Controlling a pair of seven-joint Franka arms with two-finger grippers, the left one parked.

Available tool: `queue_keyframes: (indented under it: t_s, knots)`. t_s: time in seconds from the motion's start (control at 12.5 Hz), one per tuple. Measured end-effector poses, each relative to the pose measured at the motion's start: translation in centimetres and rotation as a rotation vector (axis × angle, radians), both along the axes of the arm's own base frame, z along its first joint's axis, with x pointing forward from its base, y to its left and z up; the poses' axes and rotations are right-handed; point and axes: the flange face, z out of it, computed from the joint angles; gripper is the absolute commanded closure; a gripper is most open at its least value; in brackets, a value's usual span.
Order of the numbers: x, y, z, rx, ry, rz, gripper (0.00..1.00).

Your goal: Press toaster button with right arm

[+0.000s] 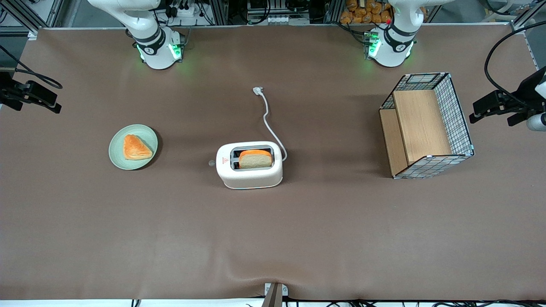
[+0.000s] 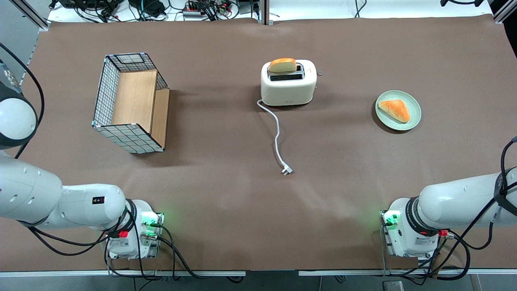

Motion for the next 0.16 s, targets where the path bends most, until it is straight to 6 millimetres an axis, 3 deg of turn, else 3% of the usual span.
queue_keyframes:
  t_s: [0.16]
  knots:
    - [0.0,0.0,0.0,0.0,0.0,0.0,0.0]
